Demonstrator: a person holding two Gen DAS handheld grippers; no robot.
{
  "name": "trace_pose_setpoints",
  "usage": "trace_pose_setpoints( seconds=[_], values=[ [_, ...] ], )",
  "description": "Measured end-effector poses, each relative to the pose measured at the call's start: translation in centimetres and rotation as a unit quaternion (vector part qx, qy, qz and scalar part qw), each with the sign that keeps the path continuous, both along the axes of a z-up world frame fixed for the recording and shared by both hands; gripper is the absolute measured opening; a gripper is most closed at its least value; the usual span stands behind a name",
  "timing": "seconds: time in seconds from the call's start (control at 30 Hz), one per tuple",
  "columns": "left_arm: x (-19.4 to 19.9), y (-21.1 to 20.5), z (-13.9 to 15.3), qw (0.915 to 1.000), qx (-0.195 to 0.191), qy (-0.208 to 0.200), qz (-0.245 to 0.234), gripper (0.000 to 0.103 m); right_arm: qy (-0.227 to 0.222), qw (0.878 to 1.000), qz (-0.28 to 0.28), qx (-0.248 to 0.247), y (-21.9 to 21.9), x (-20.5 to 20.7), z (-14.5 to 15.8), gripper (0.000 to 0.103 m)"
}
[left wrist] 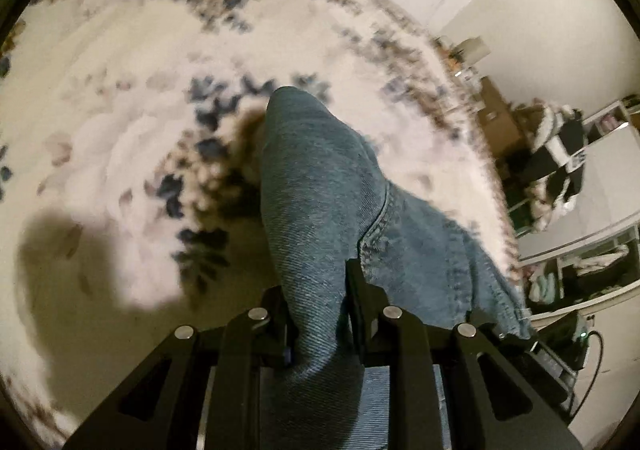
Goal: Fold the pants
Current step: 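Lower the folded jeans onto the bed and open both tools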
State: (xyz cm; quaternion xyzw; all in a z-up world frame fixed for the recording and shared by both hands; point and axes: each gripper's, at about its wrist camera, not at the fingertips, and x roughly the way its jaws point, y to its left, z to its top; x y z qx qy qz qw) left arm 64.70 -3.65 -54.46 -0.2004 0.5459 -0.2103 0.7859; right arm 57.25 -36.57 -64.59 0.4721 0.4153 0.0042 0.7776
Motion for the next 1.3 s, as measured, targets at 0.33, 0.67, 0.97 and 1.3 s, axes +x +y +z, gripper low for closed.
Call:
trace_pose_setpoints(
  seconds=[0.33, 0.67, 0.97, 1.3],
  values=[
    [-2.9, 2.1, -1.3, 0.9995, 0.025, 0.019, -0.004, 0.033, 0.081, 0.996, -0.022, 0.006, -3.7, -3.9, -3.7, 0.054],
    [-7.4, -1.3, 5.8, 0.9786, 0.198, -0.050, -0.028, 0.087, 0.142, 0.965, 0.035, -0.219, 0.6, -0.1, 3.6, 0.079],
    [-13.0, -4.2, 12.8, 0.9675, 0.232, -0.094, -0.032, 0.098, 0.135, 0.905, 0.043, -0.402, 5.5, -5.8, 12.7, 0.103],
    [-20.9, -3.5, 23.9, 0.9614, 0.239, -0.137, -0.002, 0.098, 0.080, 0.896, 0.027, -0.436, 7.3, -14.6, 25.1, 0.103]
  ],
)
